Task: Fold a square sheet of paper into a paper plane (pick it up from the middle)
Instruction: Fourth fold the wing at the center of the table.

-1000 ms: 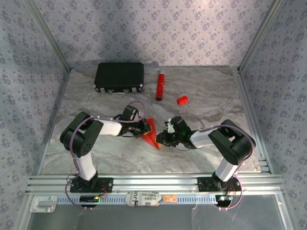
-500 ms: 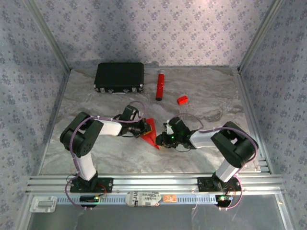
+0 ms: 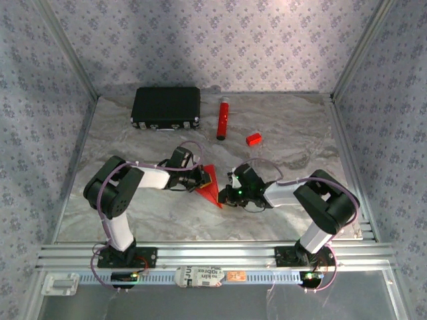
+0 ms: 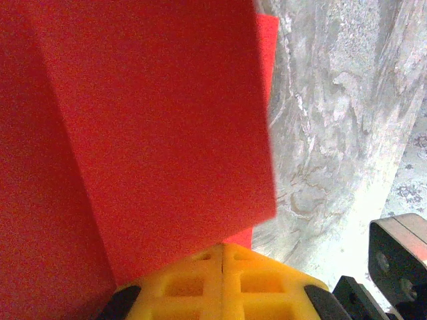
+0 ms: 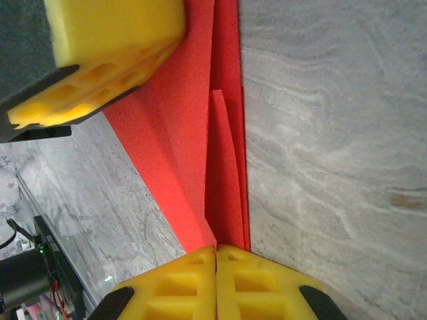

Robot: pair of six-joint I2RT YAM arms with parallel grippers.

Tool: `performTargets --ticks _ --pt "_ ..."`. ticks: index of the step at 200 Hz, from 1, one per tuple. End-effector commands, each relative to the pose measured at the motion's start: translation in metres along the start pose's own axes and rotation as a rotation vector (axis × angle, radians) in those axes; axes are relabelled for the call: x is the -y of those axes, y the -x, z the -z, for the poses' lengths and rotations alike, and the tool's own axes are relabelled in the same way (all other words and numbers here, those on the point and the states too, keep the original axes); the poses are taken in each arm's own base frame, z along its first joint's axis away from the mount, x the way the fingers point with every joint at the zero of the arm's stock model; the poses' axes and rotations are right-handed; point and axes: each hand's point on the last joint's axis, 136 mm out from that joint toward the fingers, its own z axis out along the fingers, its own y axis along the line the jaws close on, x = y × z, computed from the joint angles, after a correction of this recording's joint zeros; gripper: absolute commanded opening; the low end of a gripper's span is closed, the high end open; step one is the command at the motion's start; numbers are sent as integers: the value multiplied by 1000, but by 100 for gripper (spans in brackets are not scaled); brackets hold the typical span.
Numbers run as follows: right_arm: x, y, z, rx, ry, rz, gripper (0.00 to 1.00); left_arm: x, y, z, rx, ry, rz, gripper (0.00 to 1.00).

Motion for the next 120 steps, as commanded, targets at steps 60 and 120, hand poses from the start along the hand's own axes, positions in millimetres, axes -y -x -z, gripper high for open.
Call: performTargets --ticks 60,120 --pt "35 -33 13 -90 -150 -39 18 -18 -6 -3 -27 47 21 0" --pt "44 -43 5 -126 -169 -60 9 -18 -6 -3 -26 46 23 0"
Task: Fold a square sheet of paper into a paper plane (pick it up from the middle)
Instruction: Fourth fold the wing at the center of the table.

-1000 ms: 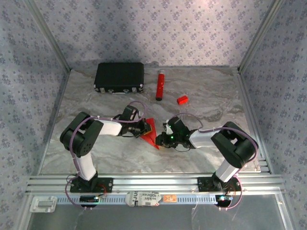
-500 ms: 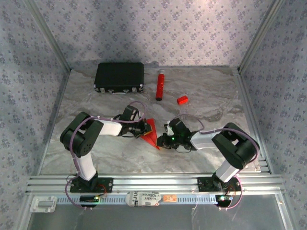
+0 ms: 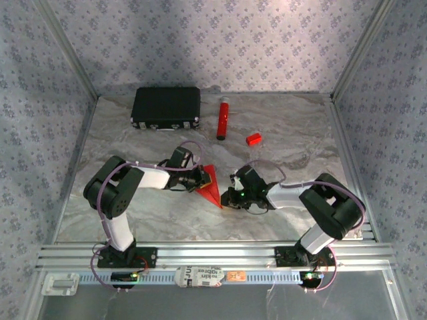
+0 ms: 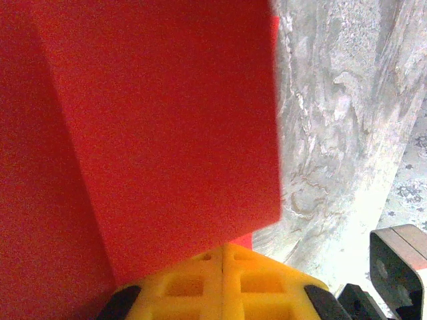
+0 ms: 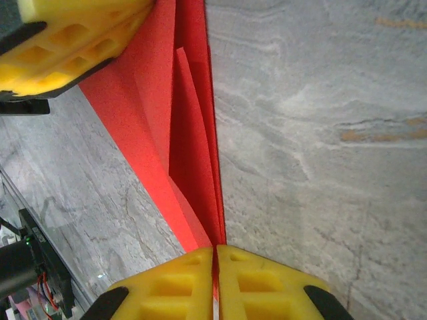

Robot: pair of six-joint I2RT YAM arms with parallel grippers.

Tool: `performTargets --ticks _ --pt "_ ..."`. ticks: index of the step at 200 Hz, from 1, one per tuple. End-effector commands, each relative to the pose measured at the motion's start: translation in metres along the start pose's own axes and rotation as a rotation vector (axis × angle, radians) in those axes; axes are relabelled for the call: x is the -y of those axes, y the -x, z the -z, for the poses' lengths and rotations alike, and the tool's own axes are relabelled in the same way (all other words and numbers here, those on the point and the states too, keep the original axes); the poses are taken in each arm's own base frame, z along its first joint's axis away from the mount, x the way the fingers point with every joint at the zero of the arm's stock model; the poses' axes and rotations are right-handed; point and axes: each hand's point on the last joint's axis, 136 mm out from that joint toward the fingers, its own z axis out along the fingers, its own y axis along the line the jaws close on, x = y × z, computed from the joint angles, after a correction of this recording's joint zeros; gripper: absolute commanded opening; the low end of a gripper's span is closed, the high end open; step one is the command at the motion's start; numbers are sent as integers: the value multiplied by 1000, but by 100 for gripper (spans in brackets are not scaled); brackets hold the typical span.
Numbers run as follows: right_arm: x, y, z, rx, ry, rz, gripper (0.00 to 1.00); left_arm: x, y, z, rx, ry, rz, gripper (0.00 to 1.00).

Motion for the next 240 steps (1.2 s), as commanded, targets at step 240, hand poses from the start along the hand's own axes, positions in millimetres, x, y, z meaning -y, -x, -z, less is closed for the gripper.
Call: performTargets --ticks 240 --pt "33 -50 7 -152 -154 16 5 -24 -7 -2 -21 56 43 0"
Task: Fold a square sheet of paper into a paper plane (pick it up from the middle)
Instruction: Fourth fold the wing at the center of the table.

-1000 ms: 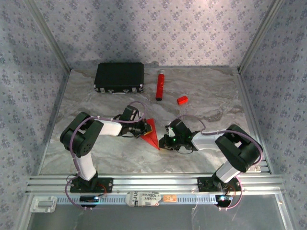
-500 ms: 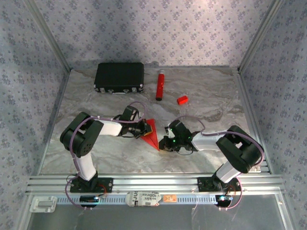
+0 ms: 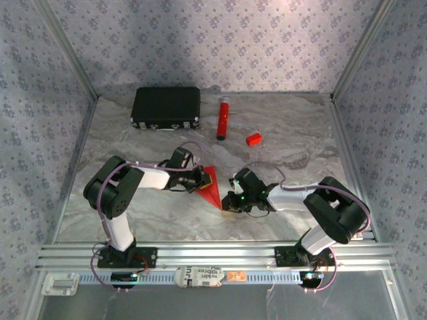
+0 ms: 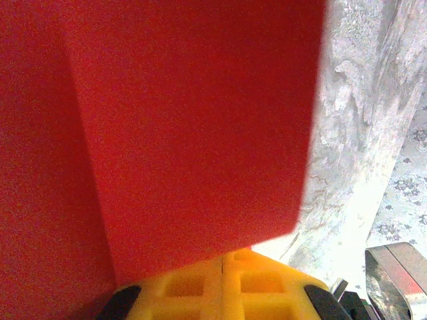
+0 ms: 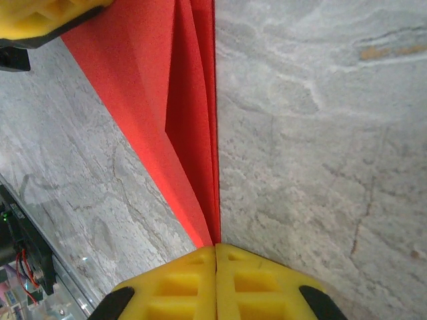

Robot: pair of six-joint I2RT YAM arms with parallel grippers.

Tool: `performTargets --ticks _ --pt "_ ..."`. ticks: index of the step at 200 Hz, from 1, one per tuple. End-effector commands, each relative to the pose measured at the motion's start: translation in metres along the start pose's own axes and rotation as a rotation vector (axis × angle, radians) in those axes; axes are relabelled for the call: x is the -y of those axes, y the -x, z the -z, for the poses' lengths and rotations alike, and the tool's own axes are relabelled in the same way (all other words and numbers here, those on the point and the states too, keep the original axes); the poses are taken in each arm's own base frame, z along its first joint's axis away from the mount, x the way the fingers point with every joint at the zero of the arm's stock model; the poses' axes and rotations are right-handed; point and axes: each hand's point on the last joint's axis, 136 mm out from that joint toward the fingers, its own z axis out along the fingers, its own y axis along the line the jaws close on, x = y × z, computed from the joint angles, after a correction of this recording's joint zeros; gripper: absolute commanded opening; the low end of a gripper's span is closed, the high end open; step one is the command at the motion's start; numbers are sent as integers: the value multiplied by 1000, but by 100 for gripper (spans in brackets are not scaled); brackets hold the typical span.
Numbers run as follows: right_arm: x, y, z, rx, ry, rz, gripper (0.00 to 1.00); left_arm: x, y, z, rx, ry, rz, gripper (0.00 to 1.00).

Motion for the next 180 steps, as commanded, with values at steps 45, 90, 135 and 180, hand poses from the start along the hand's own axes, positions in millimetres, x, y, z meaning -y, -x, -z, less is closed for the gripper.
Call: performTargets --ticks 45,90,135,180 --pt "29 -34 2 -112 -122 -24 7 -24 -4 -2 -3 60 40 0" --pt "0 3 26 40 -59 1 15 -23 -4 -1 -3 58 31 0" --pt "-43 38 32 98 63 54 7 -24 -5 0 -4 62 29 0" --pt "-59 55 7 66 50 69 4 -25 -6 -2 -7 59 34 0"
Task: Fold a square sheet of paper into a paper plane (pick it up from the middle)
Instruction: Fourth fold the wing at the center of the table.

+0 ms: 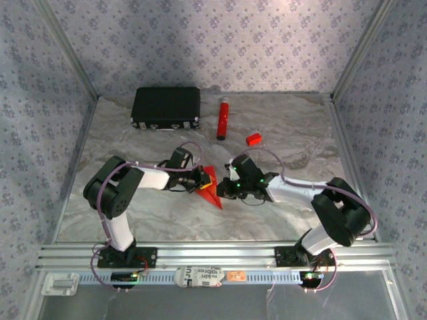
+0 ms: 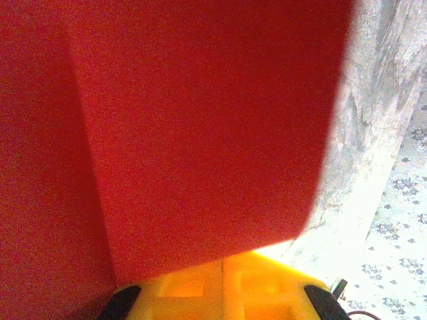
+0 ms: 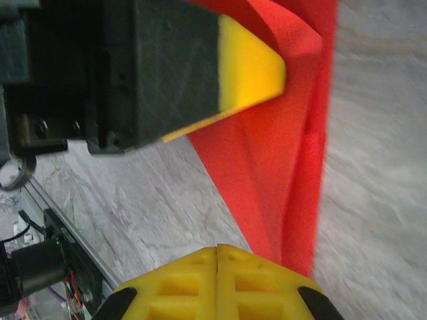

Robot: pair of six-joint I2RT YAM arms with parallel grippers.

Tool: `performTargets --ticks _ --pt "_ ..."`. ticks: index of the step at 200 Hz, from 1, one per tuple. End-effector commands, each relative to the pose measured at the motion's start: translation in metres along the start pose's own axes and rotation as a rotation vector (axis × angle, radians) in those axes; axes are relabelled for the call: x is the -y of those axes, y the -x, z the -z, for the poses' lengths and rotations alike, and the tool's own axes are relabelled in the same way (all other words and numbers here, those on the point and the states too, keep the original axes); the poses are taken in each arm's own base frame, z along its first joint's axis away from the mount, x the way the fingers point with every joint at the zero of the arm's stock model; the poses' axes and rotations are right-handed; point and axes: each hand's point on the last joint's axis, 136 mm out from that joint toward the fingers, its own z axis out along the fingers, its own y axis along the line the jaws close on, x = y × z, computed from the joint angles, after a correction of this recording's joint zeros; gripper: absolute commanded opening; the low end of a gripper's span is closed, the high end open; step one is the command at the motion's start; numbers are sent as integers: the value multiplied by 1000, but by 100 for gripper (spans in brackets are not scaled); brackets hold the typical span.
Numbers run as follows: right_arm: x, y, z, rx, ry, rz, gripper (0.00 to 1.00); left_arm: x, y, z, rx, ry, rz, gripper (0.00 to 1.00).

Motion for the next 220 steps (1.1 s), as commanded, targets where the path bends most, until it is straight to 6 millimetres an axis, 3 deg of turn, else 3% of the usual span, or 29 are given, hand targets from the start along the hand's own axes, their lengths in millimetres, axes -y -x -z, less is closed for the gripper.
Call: performTargets --ticks 1,53,69,90,133,220 --pt "-10 5 -13 -23 2 21 4 -24 -5 -2 -6 65 35 0" --pt "-2 3 -40 -89 -103 44 3 -23 -5 -2 -9 63 34 0" --pt "11 -2 -44 -100 -153 33 3 -23 -5 -2 -9 64 34 0" --pt "29 -9 -45 -103 -189 -6 3 -23 -5 -2 -9 65 33 0" --pt "40 -25 -43 -105 -143 -55 4 -25 -6 -2 -13 72 33 0" --pt "46 -43 -37 -108 -92 -90 5 -28 -5 -2 -11 81 38 0"
